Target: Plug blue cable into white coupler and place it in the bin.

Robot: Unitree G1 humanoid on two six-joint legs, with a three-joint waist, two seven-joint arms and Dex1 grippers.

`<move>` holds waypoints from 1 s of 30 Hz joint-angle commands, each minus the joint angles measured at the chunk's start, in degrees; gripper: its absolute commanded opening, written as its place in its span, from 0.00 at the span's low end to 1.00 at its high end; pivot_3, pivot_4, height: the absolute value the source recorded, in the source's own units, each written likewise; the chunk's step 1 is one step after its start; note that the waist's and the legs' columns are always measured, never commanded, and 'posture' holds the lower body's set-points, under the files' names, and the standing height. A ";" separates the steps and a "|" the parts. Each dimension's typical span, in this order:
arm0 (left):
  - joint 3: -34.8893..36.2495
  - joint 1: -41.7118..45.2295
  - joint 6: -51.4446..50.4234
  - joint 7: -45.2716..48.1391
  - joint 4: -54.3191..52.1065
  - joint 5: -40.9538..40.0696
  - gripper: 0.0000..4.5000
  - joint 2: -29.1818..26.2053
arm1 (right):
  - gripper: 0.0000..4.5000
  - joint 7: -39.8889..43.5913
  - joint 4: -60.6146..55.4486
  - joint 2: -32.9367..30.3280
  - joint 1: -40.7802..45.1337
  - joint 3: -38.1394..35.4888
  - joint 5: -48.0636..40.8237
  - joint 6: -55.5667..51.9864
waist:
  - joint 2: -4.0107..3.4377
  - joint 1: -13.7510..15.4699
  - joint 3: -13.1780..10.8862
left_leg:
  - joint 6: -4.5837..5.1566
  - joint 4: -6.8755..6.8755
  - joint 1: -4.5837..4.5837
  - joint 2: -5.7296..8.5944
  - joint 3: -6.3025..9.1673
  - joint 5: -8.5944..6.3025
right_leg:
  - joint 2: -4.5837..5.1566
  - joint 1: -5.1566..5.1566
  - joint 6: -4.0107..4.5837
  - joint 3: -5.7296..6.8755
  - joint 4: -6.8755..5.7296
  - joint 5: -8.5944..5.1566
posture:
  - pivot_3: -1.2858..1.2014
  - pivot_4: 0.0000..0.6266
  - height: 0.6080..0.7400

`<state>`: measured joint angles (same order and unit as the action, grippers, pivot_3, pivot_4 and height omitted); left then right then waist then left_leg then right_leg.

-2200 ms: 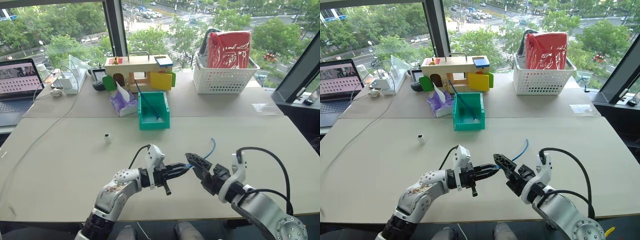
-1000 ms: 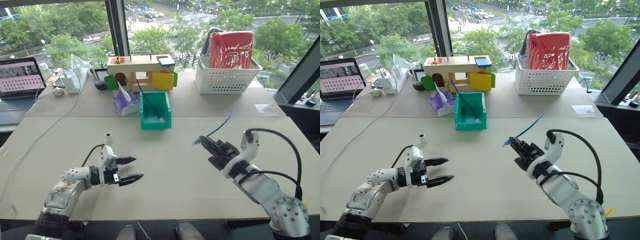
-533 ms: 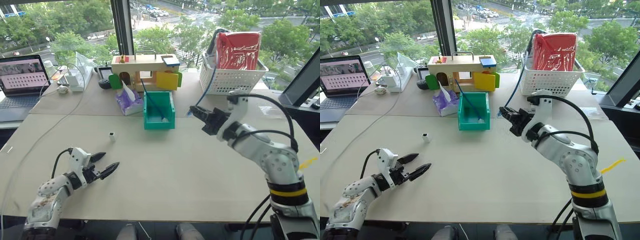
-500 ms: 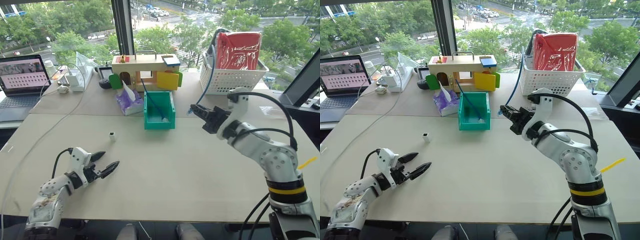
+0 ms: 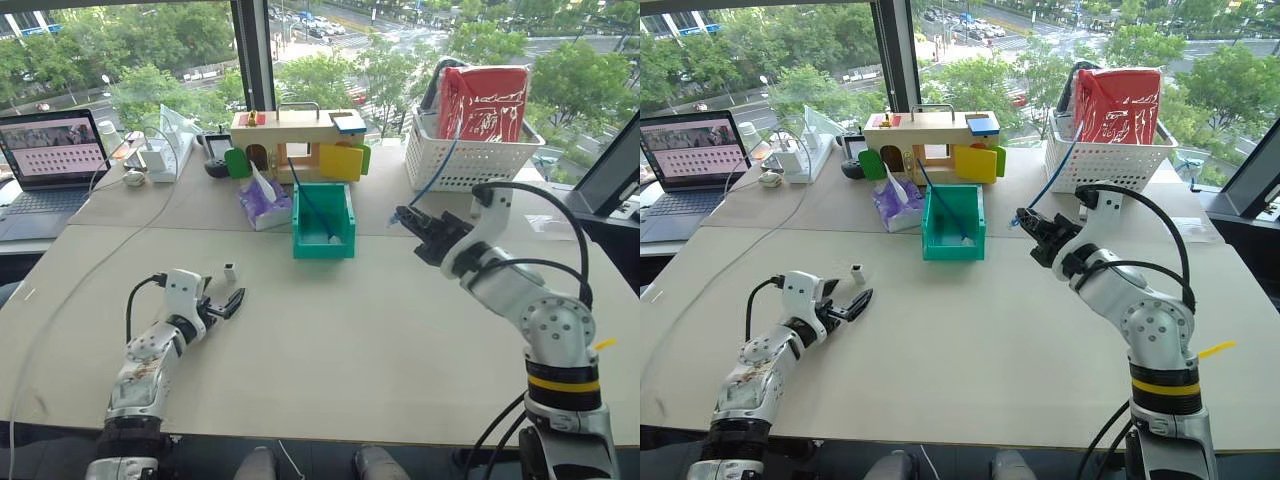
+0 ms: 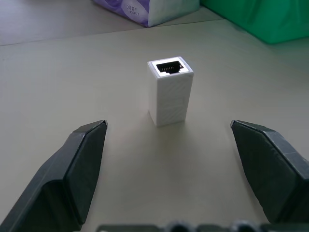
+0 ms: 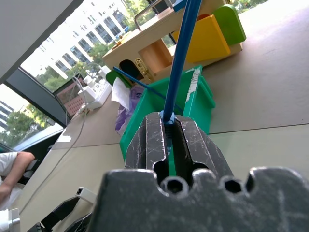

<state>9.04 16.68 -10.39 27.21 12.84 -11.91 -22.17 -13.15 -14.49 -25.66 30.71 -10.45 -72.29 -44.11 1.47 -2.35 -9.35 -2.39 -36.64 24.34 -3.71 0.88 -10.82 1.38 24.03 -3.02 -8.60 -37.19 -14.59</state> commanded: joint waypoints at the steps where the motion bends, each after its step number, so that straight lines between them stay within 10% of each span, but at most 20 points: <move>1: -1.67 1.96 1.06 -1.50 3.78 1.84 0.98 1.40 | 0.00 0.11 -3.13 0.49 0.70 -2.37 -1.51 -0.44 | -0.03 0.02 0.02 | 0.00 0.00 0.00 0.00 0.01 0.00 | 0.00 0.00 0.00 0.00 0.00 0.00 | 0.52 0.24 1.00; 13: -3.61 5.56 3.58 -2.70 8.99 4.72 0.98 3.68 | 0.00 45.25 -17.08 -24.33 -0.65 15.87 10.63 -9.62 | -0.15 0.30 0.08 | 0.03 -0.03 -0.07 0.09 0.07 0.03 | 0.07 -0.13 -0.23 0.06 0.05 -0.12 | 0.52 0.24 1.00; 30: -3.84 -3.33 -3.18 -13.26 -3.06 6.35 0.98 9.53 | 0.00 49.88 -13.81 -16.45 -0.60 16.77 22.89 -6.36 | -0.15 0.82 0.12 | 0.07 -0.09 -0.06 0.20 0.08 -0.01 | 0.17 -0.16 -0.15 0.05 0.08 -0.03 | 0.52 0.24 1.00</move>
<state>7.55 15.62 -11.02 14.23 8.61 -6.53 -13.57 36.55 -27.84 -42.67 29.45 7.18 -50.42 -52.42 1.33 -1.53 -9.22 -2.32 -36.73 24.29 -3.50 0.96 -10.83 1.55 23.87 -3.18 -8.55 -37.11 -14.62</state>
